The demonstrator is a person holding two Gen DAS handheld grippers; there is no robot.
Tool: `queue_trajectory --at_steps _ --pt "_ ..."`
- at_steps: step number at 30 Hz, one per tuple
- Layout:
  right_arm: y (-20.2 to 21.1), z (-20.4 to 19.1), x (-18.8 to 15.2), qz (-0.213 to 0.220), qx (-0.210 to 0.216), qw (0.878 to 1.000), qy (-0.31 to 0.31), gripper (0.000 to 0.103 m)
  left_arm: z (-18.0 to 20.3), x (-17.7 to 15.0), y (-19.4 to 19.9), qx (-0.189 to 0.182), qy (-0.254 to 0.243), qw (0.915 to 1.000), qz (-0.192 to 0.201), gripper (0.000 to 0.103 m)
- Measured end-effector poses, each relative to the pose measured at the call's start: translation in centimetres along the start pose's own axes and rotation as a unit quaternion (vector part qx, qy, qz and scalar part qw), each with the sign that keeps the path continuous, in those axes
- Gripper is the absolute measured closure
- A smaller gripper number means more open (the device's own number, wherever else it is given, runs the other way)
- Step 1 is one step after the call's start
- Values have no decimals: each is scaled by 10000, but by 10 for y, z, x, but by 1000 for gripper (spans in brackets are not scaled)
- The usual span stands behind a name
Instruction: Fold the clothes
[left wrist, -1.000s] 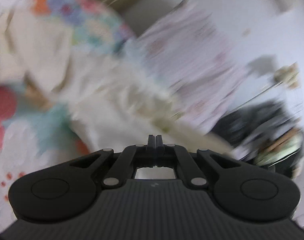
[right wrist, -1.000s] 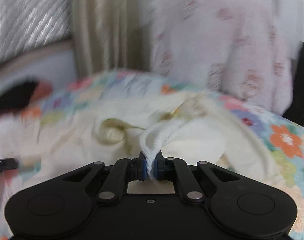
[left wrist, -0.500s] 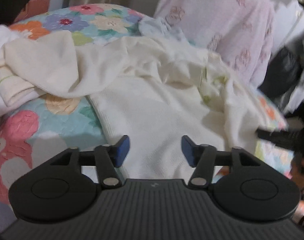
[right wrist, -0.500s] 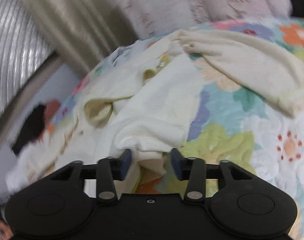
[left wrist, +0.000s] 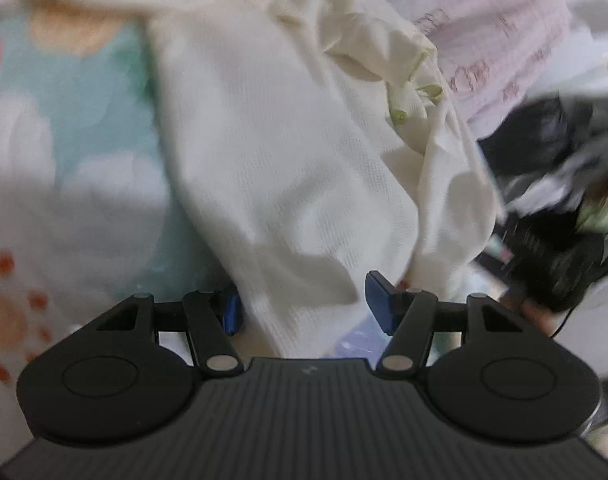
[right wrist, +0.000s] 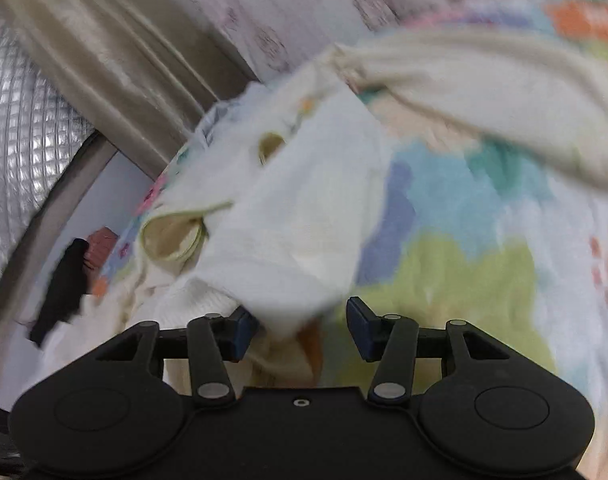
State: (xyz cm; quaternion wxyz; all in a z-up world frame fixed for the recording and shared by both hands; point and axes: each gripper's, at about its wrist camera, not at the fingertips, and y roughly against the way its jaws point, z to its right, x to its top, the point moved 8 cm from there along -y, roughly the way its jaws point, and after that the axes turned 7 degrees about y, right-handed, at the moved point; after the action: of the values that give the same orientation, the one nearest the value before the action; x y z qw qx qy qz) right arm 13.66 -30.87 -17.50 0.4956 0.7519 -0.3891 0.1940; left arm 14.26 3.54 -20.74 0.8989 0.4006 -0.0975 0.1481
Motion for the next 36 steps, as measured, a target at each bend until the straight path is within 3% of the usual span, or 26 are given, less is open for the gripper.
queue_trajectory --at_steps 1,2,3,6,8,12,14,16,18,20,22,23,24,27,29,32,33,36 --pt "-3 -6 5 103 -100 9995 289 94 6 2 -1 180 -256 9993 221 51" --pt "6 -11 11 302 -380 9973 544 94 10 6 -2 353 -517 9972 412 60" --pt "15 -16 18 506 -670 9933 796 94 15 9 -3 525 -779 9938 598 75" --pt "58 -9 36 1062 -1225 9831 853 95 32 8 -9 782 -1550 9822 710 75" --pt "87 7 47 1323 -1782 9718 799 95 32 7 -12 812 -1538 9826 653 75" --pt "96 56 47 1048 -2360 9651 431 95 31 9 -4 782 -1464 9841 627 70" --pt "87 77 45 787 -2595 9619 335 96 36 4 2 690 -1619 9825 607 67" --pt "80 89 43 614 -2891 9539 530 96 46 -7 7 592 -1953 9779 460 58" --pt "66 103 42 494 -2908 9539 558 96 54 -24 7 720 -2526 9647 209 55" --pt "61 110 39 505 -2626 9629 350 96 59 -40 3 1007 -3183 9426 81 50" --pt "62 112 39 502 -2588 9641 320 96 56 -45 -10 1328 -3470 9284 10 46" --pt "66 110 38 545 -2557 9647 324 96 52 -43 -16 1455 -3468 9266 22 46" --pt "68 108 38 573 -2511 9657 324 96 50 -36 -20 1471 -3356 9304 102 46" --pt "74 101 40 631 -2177 9738 205 95 50 -15 -24 1342 -3029 9428 378 92" --pt "81 91 44 754 -1656 9833 71 95 57 5 -11 1220 -2882 9454 915 93" --pt "85 67 64 1102 -837 9903 144 95 54 48 17 501 -1885 9718 1328 93" --pt "77 65 71 1136 -719 9909 56 95 48 64 19 345 -1506 9794 1300 93" --pt "43 68 87 1098 -765 9910 -59 94 23 100 2 659 -1026 9859 1146 92"
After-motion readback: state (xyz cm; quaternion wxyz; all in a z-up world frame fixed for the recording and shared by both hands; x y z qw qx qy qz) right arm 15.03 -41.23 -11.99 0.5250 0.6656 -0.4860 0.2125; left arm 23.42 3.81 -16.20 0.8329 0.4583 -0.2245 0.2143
